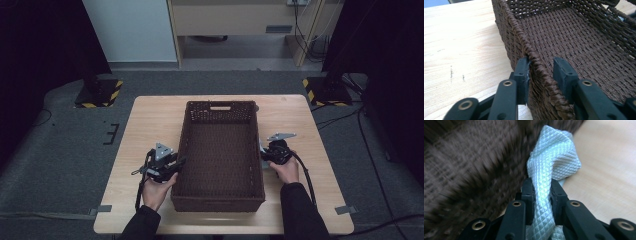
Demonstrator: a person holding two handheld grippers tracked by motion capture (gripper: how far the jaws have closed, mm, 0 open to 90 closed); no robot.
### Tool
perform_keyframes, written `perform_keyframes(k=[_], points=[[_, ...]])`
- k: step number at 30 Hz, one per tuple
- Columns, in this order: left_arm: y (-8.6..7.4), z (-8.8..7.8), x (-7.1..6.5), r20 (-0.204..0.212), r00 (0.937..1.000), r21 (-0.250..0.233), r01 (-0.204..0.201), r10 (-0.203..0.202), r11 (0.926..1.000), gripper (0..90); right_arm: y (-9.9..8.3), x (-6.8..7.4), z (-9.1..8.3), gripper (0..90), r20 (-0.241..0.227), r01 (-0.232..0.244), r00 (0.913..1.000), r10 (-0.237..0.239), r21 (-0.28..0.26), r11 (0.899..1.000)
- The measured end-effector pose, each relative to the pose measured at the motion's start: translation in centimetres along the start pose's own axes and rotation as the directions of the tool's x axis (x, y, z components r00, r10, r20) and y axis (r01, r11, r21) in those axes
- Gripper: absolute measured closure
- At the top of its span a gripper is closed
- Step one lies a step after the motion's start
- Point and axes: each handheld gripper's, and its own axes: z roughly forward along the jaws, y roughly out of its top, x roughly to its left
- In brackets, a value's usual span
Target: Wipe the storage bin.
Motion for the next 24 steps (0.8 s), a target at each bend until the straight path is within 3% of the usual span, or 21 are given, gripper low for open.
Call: perform_keyframes(k=[4,6,8,10,12,15,20,24], points=[[-0.1,-0.7,0.1,0.005,1.0,-0.009,-0.007,0.007,0.9999,55.6,0.3,0.1,-0.8,77.6,0.005,-0.005,1.0,0.006,-0.021,1.0],[-0.2,-1.1,0.0,0.012,0.9998,-0.009,-0.014,0.014,0.9999,54.2,0.9,0.0,-2.0,77.6,0.005,-0.006,1.0,0.006,-0.091,0.996],[-0.4,-1.4,-0.2,0.015,0.9997,-0.011,-0.018,0.019,0.9998,54.0,1.6,0.0,-3.7,77.7,-0.008,-0.017,0.9998,0.015,-0.189,0.982],[-0.5,-1.6,-0.4,0.019,0.9996,-0.003,-0.022,0.022,0.9998,55.1,2.1,0.1,-5.1,77.7,-0.03,-0.028,0.9993,0.021,-0.275,0.961],[-0.7,-1.6,-0.6,0.025,0.9993,0.006,-0.028,0.027,0.9996,56.8,2.3,0.3,-5.8,77.7,-0.026,-0.006,0.9997,-0.002,-0.299,0.954],[-0.9,-1.4,-0.6,0.031,0.9992,0.021,-0.024,0.023,0.9995,60.2,1.9,0.4,-5.4,77.7,-0.019,0.009,0.9997,-0.014,-0.257,0.966],[-0.8,-1.2,-0.7,0.023,0.9997,0.023,-0.004,0.003,0.9997,64.4,0.7,0.5,-3.1,77.7,-0.007,0.022,0.9997,-0.023,-0.122,0.992],[-0.8,-1.2,-0.8,0.009,1.0,0.024,-0.004,0.003,0.9997,66.2,-0.3,0.7,-1.2,77.7,0.003,0.027,0.9996,-0.027,-0.011,1.0]])
